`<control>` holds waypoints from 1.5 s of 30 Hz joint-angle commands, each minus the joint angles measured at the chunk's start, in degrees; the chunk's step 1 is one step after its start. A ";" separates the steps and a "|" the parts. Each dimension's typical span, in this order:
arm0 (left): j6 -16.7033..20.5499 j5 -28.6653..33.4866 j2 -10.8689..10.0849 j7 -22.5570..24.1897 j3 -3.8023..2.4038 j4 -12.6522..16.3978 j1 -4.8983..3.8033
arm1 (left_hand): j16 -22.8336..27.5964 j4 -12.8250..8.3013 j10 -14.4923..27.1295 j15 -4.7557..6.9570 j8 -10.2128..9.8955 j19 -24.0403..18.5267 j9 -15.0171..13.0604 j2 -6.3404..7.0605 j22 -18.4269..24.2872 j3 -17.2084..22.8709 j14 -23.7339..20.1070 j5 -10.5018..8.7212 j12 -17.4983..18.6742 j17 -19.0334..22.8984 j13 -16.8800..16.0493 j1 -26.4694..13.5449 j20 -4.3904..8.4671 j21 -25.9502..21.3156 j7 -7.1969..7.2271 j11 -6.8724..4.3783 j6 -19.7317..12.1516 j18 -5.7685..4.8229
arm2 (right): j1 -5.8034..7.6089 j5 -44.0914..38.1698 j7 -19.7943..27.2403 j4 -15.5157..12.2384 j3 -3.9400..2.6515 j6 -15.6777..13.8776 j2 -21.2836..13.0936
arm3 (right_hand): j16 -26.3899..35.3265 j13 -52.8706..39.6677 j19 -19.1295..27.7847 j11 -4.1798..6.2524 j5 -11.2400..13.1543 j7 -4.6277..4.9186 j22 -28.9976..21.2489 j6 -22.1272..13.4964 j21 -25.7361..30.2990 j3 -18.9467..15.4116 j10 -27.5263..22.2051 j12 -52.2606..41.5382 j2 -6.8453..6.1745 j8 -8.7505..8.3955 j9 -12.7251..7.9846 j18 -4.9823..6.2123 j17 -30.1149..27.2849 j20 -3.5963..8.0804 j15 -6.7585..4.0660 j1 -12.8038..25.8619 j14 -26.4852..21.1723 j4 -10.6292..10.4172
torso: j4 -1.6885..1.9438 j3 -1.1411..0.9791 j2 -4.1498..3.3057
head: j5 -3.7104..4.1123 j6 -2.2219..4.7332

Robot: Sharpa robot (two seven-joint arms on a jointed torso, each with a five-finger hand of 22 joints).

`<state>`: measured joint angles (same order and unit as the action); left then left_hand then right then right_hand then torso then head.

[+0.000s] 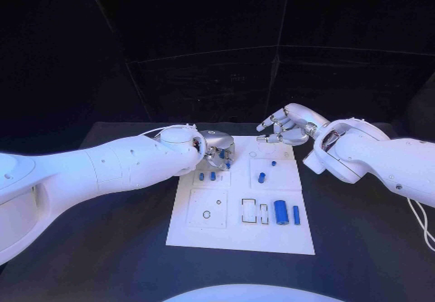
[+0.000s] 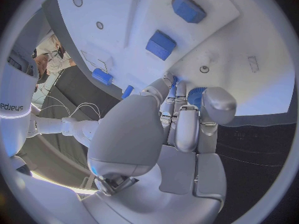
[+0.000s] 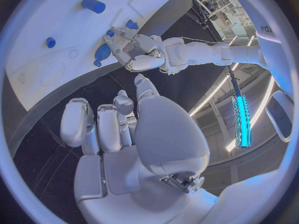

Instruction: Assemble the parts on the task board

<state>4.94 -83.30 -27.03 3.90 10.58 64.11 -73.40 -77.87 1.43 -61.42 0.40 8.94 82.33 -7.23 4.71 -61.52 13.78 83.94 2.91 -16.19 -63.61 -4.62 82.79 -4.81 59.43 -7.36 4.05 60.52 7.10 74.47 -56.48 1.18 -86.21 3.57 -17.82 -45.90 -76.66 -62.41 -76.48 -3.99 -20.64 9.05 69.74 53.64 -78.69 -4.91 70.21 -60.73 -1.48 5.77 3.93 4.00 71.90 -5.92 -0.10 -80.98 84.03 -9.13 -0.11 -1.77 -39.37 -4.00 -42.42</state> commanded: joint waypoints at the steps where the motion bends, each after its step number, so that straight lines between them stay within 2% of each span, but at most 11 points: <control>1: -2.29 -0.39 0.34 -1.21 0.04 -0.26 0.11 | 0.31 0.06 -0.84 0.50 -0.34 0.64 0.16 -0.42 -0.85 1.07 1.43 0.24 0.41 0.25 0.29 -0.66 0.06 0.91 -0.13 0.06 0.82 -0.86 | 0.11 -0.18 0.17 -0.09 -0.03 -0.10 0.04 | 0.36 -0.07 0.43 0.06 -0.17 -0.05 0.05 0.07 0.22 -0.05 -0.31 -0.02 0.50 0.37 0.05 0.64 -0.04 -0.04 -0.30 -0.10 2.01 -0.11 | -0.02 0.00 -0.01 | -0.04 0.15; 4: -3.03 -0.39 0.55 -1.82 0.04 -0.58 0.14 | 0.24 -0.20 -1.57 0.56 -0.49 0.69 0.31 -0.93 -1.15 2.46 1.43 0.22 0.81 0.41 0.48 -0.42 0.13 1.16 -0.21 0.00 1.36 -0.88 | 0.11 -0.18 0.18 -0.12 -0.03 -0.12 0.04 | 0.34 -0.08 0.43 0.06 -0.16 -0.06 0.04 0.10 0.23 -0.06 -0.29 -0.05 0.51 0.39 0.05 0.64 -0.01 -0.03 -0.31 -0.11 2.02 -0.11 | -0.02 -0.03 0.02 | -0.10 0.19; 11: -2.68 -0.39 0.77 -2.01 0.04 -1.10 0.18 | 0.12 -1.22 -3.34 0.67 -0.98 0.81 0.67 -0.99 -2.35 5.87 1.38 0.21 2.02 0.91 0.68 -0.26 0.22 2.23 -0.29 -0.14 2.53 -1.06 | 0.11 -0.19 0.17 -0.16 -0.03 -0.12 0.04 | 0.33 -0.10 0.44 0.07 -0.16 -0.06 0.04 0.13 0.23 -0.06 -0.27 -0.07 0.52 0.41 0.06 0.65 0.01 -0.03 -0.31 -0.12 2.02 -0.12 | 0.03 -0.02 0.01 | 0.03 0.17; 17: 0.41 -0.39 0.60 -1.13 0.03 -1.00 0.25 | 0.12 -2.50 -5.19 0.85 -1.11 1.13 0.75 -0.90 -3.77 8.64 1.33 0.22 2.84 1.43 0.59 0.14 0.38 3.65 -0.34 -0.34 3.73 -1.31 | 0.11 -0.19 0.20 -0.17 -0.03 -0.18 0.03 | 0.33 -0.10 0.44 0.07 -0.16 -0.06 0.04 0.13 0.23 -0.06 -0.27 -0.07 0.52 0.41 0.06 0.65 0.01 -0.03 -0.31 -0.12 2.02 -0.12 | 0.08 -0.01 0.02 | 0.10 0.20; 22: 3.19 -0.10 -0.32 -0.11 -0.02 0.14 0.29 | 0.05 -3.67 -6.44 0.70 -1.92 1.06 1.06 0.08 -4.32 11.65 1.25 0.18 4.96 1.99 0.63 -1.07 0.39 4.03 -0.53 -0.28 4.34 -1.37 | 0.11 -0.19 0.26 -0.15 -0.03 -0.23 0.01 | 0.33 -0.10 0.44 0.07 -0.16 -0.06 0.04 0.13 0.23 -0.06 -0.27 -0.07 0.52 0.41 0.06 0.65 0.01 -0.03 -0.31 -0.12 2.02 -0.12 | 0.07 0.04 0.00 | 0.20 0.18; 26: 4.87 1.14 -1.56 0.48 -0.18 1.67 0.28 | 0.01 -4.01 -6.75 0.70 -2.21 1.03 1.16 0.45 -4.48 12.47 1.23 0.20 5.70 2.15 0.63 -1.58 0.35 4.12 -0.55 -0.23 4.51 -1.38 | 0.11 -0.19 0.27 -0.14 -0.03 -0.24 -0.03 | 0.33 -0.10 0.44 0.07 -0.16 -0.06 0.04 0.13 0.23 -0.06 -0.27 -0.07 0.52 0.41 0.06 0.65 0.01 -0.03 -0.31 -0.12 2.02 -0.12 | 0.11 -0.02 0.03 | 0.21 0.26; 29: 5.38 2.08 -2.53 0.76 -0.72 2.83 0.27 | -0.01 -4.11 -7.01 0.69 -2.34 1.01 1.20 0.66 -4.60 12.85 1.21 0.17 6.09 2.28 0.60 -2.03 0.33 4.19 -0.58 -0.20 4.68 -1.39 | 0.11 -0.19 0.29 -0.12 -0.03 -0.25 -0.05 | 0.33 -0.10 0.44 0.07 -0.16 -0.06 0.04 0.13 0.23 -0.06 -0.27 -0.07 0.52 0.41 0.06 0.65 0.01 -0.03 -0.31 -0.12 2.02 -0.12 | 0.18 -0.04 0.01 | 0.18 0.28; 33: 5.99 3.09 -4.13 0.99 -1.15 4.55 0.26 | -0.02 -4.13 -7.18 0.68 -2.40 1.01 1.21 0.79 -4.69 13.02 1.20 0.17 6.29 2.36 0.58 -2.34 0.32 4.26 -0.58 -0.19 4.80 -1.40 | 0.11 -0.19 0.31 -0.09 -0.03 -0.26 -0.08 | 0.33 -0.10 0.44 0.07 -0.16 -0.06 0.04 0.13 0.23 -0.06 -0.27 -0.07 0.52 0.41 0.06 0.65 0.01 -0.03 -0.31 -0.12 2.02 -0.12 | 0.21 -0.02 -0.01 | 0.09 0.29; 45: 5.40 4.93 -9.78 0.31 -1.55 8.27 0.27 | -0.06 -4.26 -7.48 0.68 -2.57 0.99 1.26 1.12 -4.84 13.30 1.19 0.17 6.70 2.44 0.54 -2.84 0.30 4.36 -0.56 -0.20 4.97 -1.41 | 0.11 -0.19 0.31 -0.07 -0.03 -0.20 -0.33 | 0.33 -0.10 0.44 0.07 -0.16 -0.06 0.04 0.13 0.23 -0.06 -0.27 -0.07 0.52 0.41 0.06 0.65 0.01 -0.03 -0.31 -0.12 2.02 -0.12 | 0.15 0.03 0.01 | -0.18 0.31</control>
<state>10.13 -79.78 -36.51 4.18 9.11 72.07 -73.06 -77.87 -2.77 -68.50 0.81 6.64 83.08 -5.99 5.72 -66.30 26.81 83.95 2.93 -9.86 -61.25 -3.99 80.63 -4.30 63.47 -7.90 3.68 64.95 6.22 74.47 -56.56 1.18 -86.21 3.57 -17.83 -46.18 -76.66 -62.45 -76.48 -3.99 -20.64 9.05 69.74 53.64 -78.70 -4.91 70.21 -60.73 -1.48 5.98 3.93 4.00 71.90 -5.92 -0.10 -80.98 84.03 -9.12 0.08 -1.77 -39.35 -4.10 -42.15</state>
